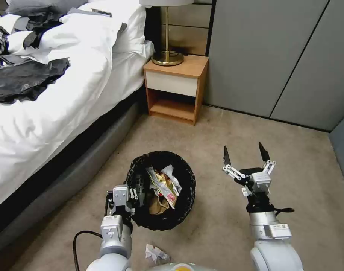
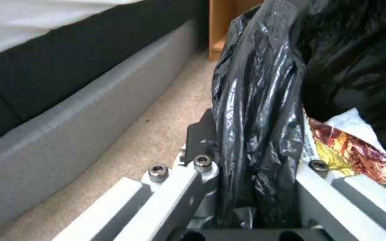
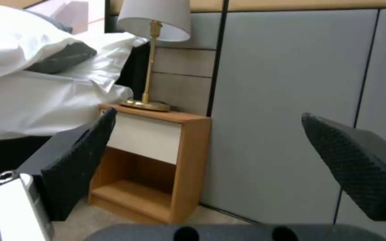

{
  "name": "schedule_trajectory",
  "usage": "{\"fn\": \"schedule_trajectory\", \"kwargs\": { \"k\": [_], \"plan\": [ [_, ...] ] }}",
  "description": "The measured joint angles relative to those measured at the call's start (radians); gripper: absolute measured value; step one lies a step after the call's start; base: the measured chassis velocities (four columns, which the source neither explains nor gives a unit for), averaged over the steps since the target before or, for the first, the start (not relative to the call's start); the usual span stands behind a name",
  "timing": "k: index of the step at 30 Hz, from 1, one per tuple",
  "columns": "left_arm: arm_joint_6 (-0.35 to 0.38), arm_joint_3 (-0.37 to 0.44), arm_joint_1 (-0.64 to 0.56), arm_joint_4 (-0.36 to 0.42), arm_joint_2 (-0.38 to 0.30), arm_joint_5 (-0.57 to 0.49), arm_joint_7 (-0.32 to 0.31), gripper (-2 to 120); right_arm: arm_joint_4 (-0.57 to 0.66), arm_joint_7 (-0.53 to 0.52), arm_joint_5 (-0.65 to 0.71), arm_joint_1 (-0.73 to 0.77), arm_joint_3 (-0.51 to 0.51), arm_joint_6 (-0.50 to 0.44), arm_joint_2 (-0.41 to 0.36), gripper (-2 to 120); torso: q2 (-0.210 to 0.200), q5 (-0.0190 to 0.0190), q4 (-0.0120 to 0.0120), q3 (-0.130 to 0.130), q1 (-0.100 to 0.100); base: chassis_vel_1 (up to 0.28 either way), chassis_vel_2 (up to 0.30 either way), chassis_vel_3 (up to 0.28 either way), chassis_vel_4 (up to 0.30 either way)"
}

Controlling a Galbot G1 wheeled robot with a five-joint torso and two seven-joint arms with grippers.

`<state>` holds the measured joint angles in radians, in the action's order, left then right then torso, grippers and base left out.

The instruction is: Pick up the trash bin, then pick up the garbage from the floor and place it into the trash bin.

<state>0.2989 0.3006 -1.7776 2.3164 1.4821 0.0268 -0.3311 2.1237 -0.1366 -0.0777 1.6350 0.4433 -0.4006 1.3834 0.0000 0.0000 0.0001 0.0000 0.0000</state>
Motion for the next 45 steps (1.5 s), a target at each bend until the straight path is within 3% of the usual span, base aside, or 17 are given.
{"fn": "schedule_trajectory", "kwargs": {
  "k": [12,45],
  "plan": [
    [0.005,-0.001,0.007,0.002,0.000,-0.016,-0.001,1,-0.027,0.004,0.067,-0.056,0.002,0.023,-0.004,100,0.000,-0.0001,-0.0001,0.000,0.000,0.000,0.000,0.000,0.000],
    [0.003,0.001,0.004,0.005,-0.002,-0.014,-0.003,1,-0.043,0.008,0.049,-0.056,0.005,0.015,-0.010,100,0.000,-0.0001,0.0001,0.000,0.000,0.065,0.067,0.064,0.065]
  ]
}}
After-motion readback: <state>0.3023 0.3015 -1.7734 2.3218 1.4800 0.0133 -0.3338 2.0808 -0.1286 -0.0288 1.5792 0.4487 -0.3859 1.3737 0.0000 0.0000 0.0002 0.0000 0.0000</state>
